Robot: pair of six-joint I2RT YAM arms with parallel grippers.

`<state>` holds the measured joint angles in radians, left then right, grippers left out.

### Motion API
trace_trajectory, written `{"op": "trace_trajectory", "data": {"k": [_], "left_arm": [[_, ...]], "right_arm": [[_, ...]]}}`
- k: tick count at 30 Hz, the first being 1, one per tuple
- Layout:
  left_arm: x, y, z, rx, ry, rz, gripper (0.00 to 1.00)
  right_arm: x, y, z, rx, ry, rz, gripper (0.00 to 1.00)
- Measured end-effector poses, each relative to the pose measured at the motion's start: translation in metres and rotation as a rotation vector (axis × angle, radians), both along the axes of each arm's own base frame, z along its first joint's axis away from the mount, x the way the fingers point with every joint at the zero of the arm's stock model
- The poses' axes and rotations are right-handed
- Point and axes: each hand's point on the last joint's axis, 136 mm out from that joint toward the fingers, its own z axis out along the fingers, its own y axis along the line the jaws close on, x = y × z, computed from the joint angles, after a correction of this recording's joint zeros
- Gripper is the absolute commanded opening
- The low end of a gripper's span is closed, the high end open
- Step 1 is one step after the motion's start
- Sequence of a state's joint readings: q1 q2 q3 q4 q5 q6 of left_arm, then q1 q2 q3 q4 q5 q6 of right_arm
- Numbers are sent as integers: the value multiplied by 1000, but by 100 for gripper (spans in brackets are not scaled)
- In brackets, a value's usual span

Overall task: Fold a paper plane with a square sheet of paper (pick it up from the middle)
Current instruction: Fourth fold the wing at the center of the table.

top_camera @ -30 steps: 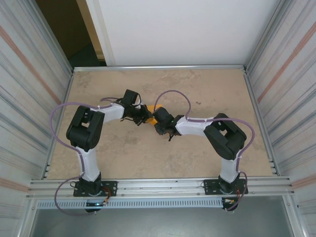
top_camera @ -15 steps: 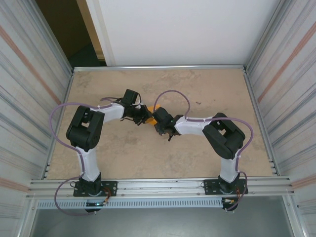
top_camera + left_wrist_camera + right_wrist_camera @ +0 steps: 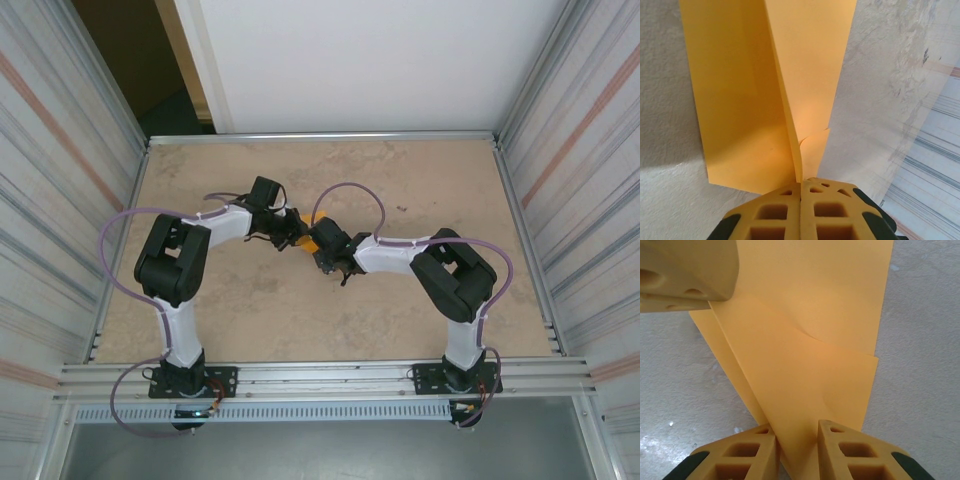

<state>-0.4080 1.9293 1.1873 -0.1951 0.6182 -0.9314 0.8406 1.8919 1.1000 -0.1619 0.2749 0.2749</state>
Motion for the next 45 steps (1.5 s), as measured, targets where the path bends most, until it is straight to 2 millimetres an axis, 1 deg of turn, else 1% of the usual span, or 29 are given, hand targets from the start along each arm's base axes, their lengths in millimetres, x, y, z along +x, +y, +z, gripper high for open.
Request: {"op": "trace_trajectory", "data": {"k": [6,19,26,31,37,40,43,45], "left_arm": [[-2,1,-1,8,6,-7,5],[-2,1,2,11,7,-14,5],[-1,0,3,12,2,-19,7],[0,0,5,12,-7,-27,11],[1,-1,9,8,-12,-35,22],[4,4,10,10,-15,-26,32],[10,14,19,3,-41,1,40],[13,27,29,-5,-72,38,46]], "right_arm": [[1,-4,1,-32,-15,3,23],[3,-7,7,-63,-42,-3,22],[4,-6,9,-63,-45,1,16],[4,-6,9,-70,-47,13,9],[4,-5,9,-73,-47,19,0],[3,-5,8,-70,-44,22,0],[1,-2,7,-50,-24,35,0],[-3,2,5,-11,6,49,0]]}}
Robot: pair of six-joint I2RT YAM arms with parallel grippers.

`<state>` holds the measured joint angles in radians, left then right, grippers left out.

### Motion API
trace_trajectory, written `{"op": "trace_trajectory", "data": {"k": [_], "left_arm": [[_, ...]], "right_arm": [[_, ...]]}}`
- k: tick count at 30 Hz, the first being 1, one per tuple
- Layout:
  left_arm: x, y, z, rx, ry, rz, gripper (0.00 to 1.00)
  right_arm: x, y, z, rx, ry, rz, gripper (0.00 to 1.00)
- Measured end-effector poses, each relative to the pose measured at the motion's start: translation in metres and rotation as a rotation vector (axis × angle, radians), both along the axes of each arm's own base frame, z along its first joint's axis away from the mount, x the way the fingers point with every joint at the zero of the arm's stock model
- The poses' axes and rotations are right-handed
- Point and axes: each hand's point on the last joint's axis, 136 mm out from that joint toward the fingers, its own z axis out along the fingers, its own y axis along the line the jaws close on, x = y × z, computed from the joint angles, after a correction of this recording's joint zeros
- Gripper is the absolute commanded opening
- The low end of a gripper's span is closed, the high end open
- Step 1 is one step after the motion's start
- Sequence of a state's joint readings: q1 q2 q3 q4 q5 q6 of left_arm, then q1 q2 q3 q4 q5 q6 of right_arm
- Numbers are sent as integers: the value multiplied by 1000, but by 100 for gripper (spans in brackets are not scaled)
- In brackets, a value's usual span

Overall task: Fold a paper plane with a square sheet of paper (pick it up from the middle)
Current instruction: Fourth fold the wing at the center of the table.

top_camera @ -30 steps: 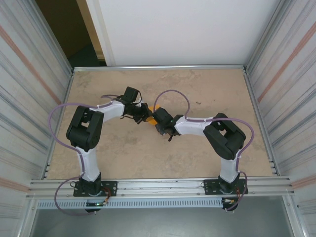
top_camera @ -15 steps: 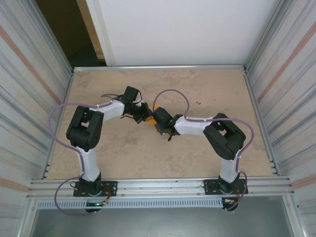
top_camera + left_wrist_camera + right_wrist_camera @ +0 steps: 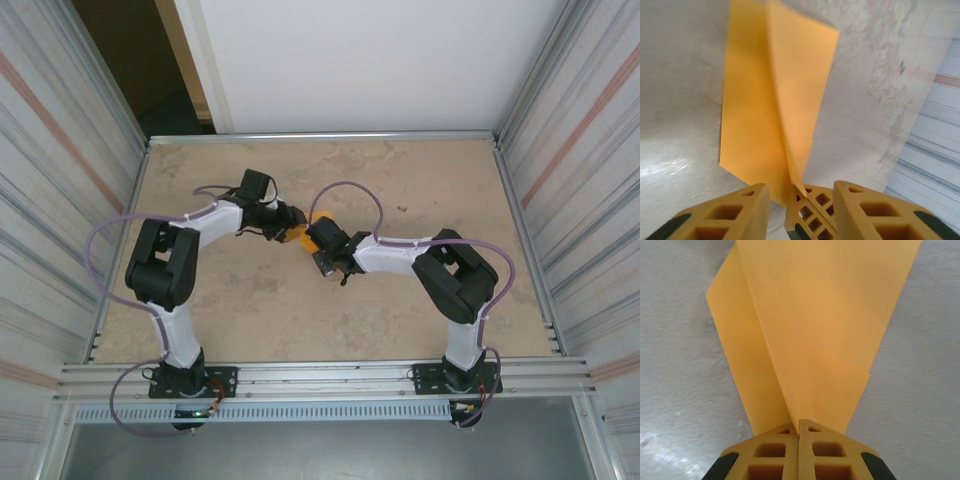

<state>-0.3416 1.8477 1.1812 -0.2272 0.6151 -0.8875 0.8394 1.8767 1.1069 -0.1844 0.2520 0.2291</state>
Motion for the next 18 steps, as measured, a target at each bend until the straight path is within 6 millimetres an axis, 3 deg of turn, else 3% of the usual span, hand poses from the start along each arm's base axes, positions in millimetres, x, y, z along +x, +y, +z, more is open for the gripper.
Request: {"op": "trace_trajectory", "data": {"k": [4,7,14,18], "left_arm": [[2,20,15,-12,-69,56,51],[-1,23,18,-23,-105,69,53],[-22,23,-12,-49,-83,88,52],[-30,9,-13,-75,-105,56,50]], "right_arm": [[-3,-2,-2,118,84,-6,0],[-3,-6,-2,235,149,-28,0],[-5,-10,-2,458,284,-51,0],[-7,-6,4,549,335,-37,0]]}}
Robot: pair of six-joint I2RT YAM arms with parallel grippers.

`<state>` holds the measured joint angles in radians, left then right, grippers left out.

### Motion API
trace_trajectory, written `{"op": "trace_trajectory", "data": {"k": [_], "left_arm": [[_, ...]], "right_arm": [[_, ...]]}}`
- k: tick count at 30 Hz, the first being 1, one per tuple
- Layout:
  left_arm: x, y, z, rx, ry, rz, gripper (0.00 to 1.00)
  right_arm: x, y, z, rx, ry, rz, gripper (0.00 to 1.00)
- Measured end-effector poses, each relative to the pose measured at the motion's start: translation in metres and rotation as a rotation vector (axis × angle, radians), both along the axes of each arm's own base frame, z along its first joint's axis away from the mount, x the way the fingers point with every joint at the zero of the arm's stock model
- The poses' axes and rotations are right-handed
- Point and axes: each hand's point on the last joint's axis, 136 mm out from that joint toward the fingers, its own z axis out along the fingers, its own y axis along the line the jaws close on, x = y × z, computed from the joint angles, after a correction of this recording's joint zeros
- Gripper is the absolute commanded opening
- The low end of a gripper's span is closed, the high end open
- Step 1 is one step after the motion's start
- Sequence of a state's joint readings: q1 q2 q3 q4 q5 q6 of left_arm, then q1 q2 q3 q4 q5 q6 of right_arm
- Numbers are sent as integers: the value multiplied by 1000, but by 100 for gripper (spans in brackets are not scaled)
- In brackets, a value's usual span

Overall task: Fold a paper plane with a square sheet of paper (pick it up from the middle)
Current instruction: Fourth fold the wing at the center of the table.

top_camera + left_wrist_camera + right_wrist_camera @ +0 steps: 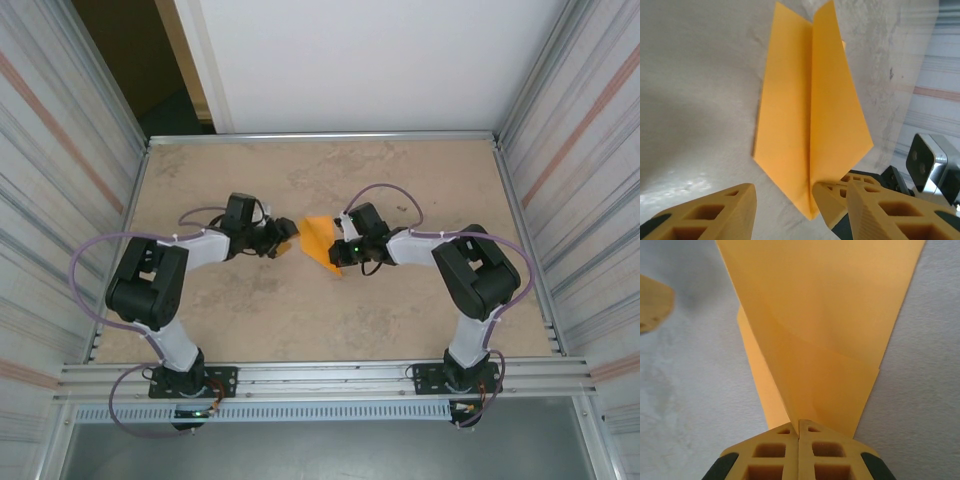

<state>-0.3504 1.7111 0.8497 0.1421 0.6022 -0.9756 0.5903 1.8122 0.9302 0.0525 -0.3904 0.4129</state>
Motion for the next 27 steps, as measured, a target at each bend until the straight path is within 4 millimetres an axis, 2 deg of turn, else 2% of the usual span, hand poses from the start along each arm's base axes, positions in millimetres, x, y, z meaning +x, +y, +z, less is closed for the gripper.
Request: {"op": "trace_trajectory", "data": {"k": [5,10,20,27], "left_arm": [[-2,-23,9,-56,-54,-57,44],[-6,-37,3,-68,-54,-95,44],[-4,-49,-13,-61,-28,-133,46],[1,-58,-9,-37,-58,-178,47]], "right_arm": [[-1,2,7,94,37,11,0],[-3,0,9,147,68,14,0],[-5,-1,3,210,116,21,0],[-4,-1,5,230,120,23,0]]}}
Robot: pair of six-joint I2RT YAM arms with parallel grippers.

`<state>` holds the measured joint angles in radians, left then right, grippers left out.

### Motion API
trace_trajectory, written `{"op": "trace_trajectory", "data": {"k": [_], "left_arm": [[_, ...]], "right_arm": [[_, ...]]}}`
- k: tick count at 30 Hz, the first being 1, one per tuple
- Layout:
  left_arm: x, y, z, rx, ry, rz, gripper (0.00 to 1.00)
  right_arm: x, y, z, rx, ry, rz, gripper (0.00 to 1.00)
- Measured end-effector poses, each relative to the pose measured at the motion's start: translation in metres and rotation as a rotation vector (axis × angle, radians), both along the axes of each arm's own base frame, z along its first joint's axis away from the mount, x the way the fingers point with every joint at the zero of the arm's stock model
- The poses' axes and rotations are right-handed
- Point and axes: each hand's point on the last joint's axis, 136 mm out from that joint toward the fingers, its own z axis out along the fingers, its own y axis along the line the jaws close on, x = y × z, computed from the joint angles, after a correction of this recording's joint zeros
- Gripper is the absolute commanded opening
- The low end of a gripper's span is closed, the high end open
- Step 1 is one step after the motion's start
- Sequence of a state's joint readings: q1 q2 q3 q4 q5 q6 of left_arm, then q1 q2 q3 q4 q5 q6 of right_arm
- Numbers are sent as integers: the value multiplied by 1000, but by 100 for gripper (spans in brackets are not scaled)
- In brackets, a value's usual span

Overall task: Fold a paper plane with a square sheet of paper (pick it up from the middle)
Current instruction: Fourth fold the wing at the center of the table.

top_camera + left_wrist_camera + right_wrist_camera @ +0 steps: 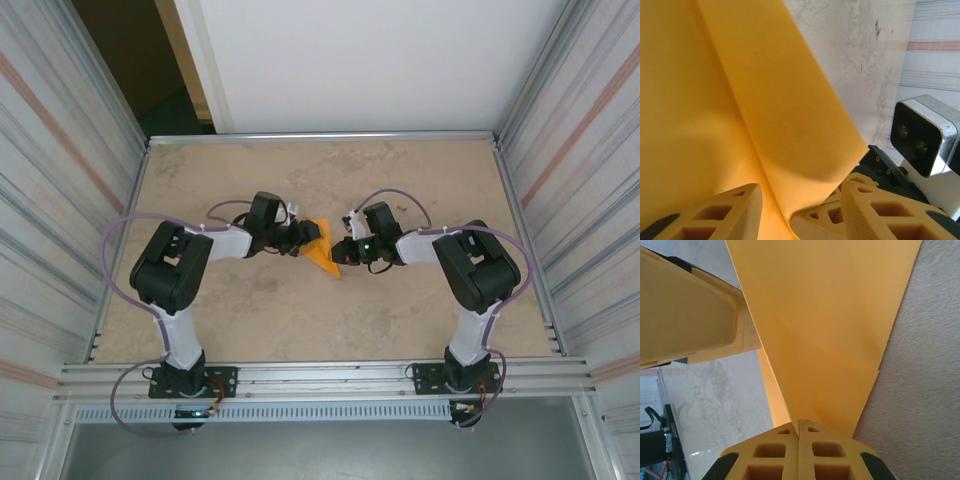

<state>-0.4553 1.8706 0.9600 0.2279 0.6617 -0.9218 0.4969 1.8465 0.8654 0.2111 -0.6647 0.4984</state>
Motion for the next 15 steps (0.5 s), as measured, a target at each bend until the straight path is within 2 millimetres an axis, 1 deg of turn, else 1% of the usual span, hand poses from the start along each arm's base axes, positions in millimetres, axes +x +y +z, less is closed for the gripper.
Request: {"op": "trace_trajectory", "data": {"k": [3,9,15], "left_arm": [[0,-2,0,8,-6,-14,47],[-2,-1,-11,36,20,-26,47],[-5,0,-14,55,37,-33,47]], "right_arm": [[0,0,0,6,2,3,0],[-1,1,-3,10,23,0,0],[-2,0,-7,6,34,0,2]]}}
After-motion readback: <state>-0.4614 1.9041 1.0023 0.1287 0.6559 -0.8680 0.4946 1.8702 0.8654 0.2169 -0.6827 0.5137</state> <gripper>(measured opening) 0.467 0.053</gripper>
